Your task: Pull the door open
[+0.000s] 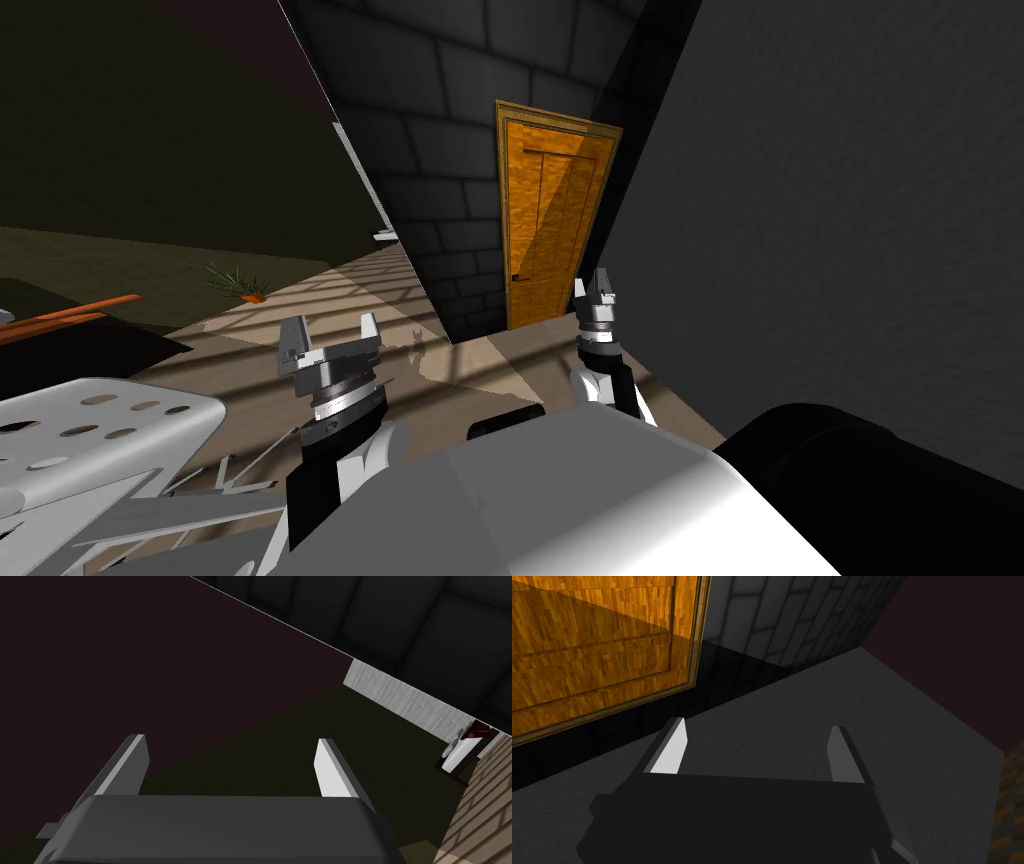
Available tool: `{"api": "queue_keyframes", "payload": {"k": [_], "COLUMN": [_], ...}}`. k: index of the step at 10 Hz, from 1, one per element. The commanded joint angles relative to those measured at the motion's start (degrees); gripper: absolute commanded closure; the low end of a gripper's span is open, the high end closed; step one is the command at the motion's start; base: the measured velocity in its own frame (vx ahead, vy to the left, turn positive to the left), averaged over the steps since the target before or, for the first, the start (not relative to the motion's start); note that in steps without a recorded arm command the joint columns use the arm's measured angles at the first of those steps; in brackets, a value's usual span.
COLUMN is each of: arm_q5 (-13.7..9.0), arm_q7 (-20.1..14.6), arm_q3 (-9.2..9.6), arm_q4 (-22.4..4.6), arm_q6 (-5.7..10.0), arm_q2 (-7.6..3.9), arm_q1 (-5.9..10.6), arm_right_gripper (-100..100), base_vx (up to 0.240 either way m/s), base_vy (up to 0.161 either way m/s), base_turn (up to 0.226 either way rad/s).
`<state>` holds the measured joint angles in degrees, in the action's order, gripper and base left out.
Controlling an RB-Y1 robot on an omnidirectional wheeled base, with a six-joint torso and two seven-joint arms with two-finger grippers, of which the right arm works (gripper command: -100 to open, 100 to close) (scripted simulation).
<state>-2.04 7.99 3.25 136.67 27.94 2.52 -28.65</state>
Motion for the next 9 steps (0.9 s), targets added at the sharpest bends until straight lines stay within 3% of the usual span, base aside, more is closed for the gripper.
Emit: {"api": "queue_keyframes", "payload": {"k": [1,9], "arm_q5": [-0.2,-1.8], "arm_q7": [-0.1,-1.1], "arm_q3": [-0.08,-0.64], "arm_q4": [-1.8,-14.1], "arm_q6": [0.33,2.66], "arm_q2": [-0.47,-3.09], "arm_q1": [0.63,5.07], "arm_right_gripper": [-100,-100], "base_vx": [0.04,0.083], "base_vy": [-0.01,-0.023], "base_turn": [0.043,0.044]}}
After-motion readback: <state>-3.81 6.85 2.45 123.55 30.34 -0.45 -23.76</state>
